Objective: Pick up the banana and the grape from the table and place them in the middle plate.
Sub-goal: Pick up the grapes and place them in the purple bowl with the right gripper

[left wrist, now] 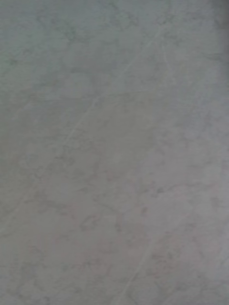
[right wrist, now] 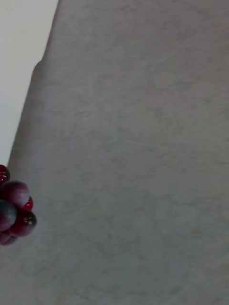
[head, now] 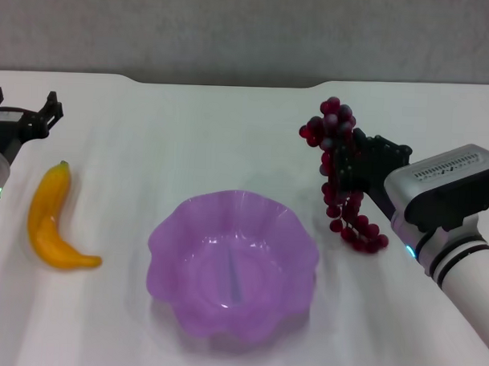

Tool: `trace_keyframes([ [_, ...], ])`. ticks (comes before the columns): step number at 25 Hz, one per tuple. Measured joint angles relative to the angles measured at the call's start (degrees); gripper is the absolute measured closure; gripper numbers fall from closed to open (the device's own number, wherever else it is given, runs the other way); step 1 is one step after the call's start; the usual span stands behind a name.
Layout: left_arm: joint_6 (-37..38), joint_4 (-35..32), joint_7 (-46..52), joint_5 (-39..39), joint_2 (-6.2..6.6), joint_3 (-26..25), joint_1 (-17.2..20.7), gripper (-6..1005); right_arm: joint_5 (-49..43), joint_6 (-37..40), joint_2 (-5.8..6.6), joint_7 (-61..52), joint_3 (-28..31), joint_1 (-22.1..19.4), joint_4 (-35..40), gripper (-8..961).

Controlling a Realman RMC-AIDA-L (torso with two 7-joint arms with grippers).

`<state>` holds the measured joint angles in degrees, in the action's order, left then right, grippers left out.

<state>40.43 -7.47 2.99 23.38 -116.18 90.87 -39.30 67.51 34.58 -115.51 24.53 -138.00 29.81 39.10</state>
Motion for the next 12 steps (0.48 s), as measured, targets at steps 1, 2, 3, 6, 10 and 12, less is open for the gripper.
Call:
trace_keyframes([
  [1, 0.00, 0.00, 0.00, 0.00, 0.00, 0.00, 0.07, 105, -0.01, 0.01, 0.04, 0.92, 0.29, -0.38, 0.92, 704],
  [2, 0.00, 0.00, 0.00, 0.00, 0.00, 0.00, 0.14, 105, -0.01, 0.04, 0.06, 1.99, 0.59, -0.74, 1.84, 703],
  [3, 0.00, 0.00, 0.00, 0.00, 0.00, 0.00, 0.16, 105, -0.01, 0.07, 0.07, 2.87, 0.83, -1.07, 2.72, 703],
  [6, 0.00, 0.00, 0.00, 0.00, 0.00, 0.00, 0.25, 105, -0.03, 0.10, 0.19, 4.89, 1.31, -2.17, 6.02, 705],
  [10, 0.00, 0.00, 0.00, 0.00, 0.04, 0.00, 0.45, 105, -0.66, -0.25, 0.31, 7.92, 2.47, -4.03, 11.65, 710],
  [12, 0.00, 0.00, 0.00, 0.00, 0.03, 0.00, 0.51, 105, -0.72, -0.46, 0.32, 11.05, 3.33, -5.50, 14.38, 712],
])
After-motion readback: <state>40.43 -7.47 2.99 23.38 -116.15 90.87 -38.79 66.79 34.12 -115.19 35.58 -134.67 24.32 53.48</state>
